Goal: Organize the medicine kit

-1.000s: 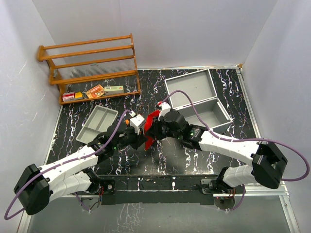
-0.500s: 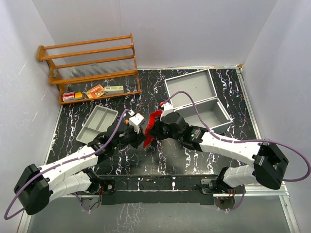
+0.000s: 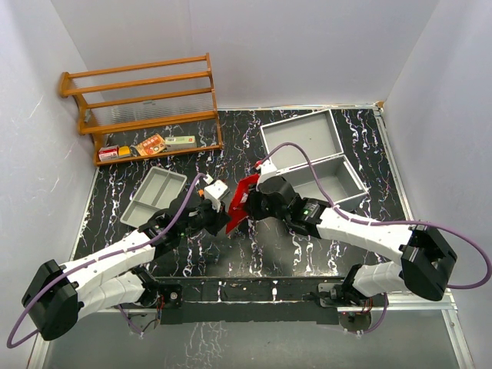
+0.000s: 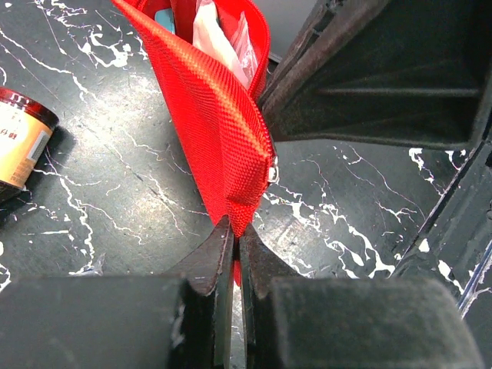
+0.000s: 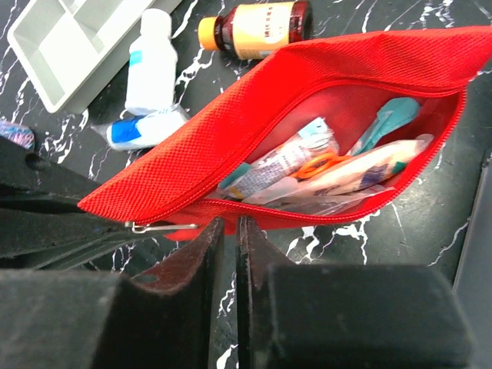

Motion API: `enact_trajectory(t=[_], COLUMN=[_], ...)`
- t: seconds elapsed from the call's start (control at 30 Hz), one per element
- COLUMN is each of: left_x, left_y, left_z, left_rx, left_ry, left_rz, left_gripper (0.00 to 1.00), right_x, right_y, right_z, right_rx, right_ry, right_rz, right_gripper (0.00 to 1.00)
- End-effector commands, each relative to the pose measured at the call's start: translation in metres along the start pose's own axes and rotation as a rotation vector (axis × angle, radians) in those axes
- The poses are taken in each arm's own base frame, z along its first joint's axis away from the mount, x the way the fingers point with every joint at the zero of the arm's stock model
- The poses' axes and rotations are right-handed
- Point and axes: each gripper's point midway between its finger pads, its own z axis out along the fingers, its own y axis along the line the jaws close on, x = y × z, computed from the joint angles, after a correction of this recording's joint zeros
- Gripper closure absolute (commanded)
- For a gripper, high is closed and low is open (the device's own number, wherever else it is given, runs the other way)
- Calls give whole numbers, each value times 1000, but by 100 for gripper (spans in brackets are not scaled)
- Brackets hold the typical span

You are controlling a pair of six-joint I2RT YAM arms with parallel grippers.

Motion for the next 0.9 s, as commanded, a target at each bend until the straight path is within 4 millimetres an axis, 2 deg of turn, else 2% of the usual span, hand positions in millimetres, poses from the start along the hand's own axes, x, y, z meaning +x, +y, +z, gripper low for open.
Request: enact_trajectory(t=[0.0,0.1,0.2,0.5,0.87], left_x=[-19,-18,-18,-20,-21], left_y=[-9,-8,-9,-10,-11], left_z=[-2,-2,-2,-2,-2], left_rx=[37,37,38,46,51], left_ry=[-42,-38,-37,-39,-38], left_rz=[18,20,22,29,37], left_gripper=[100,100,100,100,100], right_x=[-20,-15,-11,-19,-30], right_y=[25,34,41,58,49], right_z=[-8,-13,-16,-14,0], right_rx=[-125,-189,-243,-330,-256], right_ry=[-50,-35,-30,-70,-109], right_rz=[-58,-91,-119,-136,-147], right_gripper=[85,76,74,70,70])
